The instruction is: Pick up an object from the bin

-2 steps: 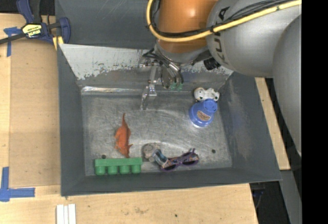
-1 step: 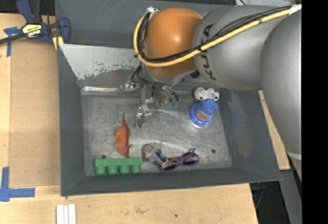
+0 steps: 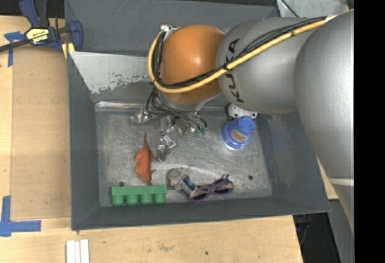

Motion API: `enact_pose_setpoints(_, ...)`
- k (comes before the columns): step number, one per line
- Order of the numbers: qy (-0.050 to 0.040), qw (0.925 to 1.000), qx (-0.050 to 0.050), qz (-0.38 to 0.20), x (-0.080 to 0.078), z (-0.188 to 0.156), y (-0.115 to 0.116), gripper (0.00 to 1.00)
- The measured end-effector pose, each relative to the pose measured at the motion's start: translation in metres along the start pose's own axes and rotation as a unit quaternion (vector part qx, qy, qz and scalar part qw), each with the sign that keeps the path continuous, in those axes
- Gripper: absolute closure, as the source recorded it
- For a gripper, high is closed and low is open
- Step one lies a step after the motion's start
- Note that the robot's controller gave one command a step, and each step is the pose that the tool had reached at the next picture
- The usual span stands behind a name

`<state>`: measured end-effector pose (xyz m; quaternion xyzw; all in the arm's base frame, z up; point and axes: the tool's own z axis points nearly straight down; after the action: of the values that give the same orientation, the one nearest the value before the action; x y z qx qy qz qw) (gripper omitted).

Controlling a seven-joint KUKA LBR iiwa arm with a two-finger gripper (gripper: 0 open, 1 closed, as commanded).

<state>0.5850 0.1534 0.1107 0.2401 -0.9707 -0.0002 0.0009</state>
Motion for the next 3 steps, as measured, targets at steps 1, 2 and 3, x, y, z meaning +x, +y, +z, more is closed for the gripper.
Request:
enact_pose_setpoints(1,-0.0027,0.9970,0.001,-0.077,0.002,0.003,0.011,0.00)
enact_pose_setpoints(2,-0.0021,0.9773,0.001,-0.212,0.012,0.026,0.038,0.00)
enact_pose_setpoints(3,-0.0061,0.9719,0.000,-0.236,0.016,0.035,0.045,1.00)
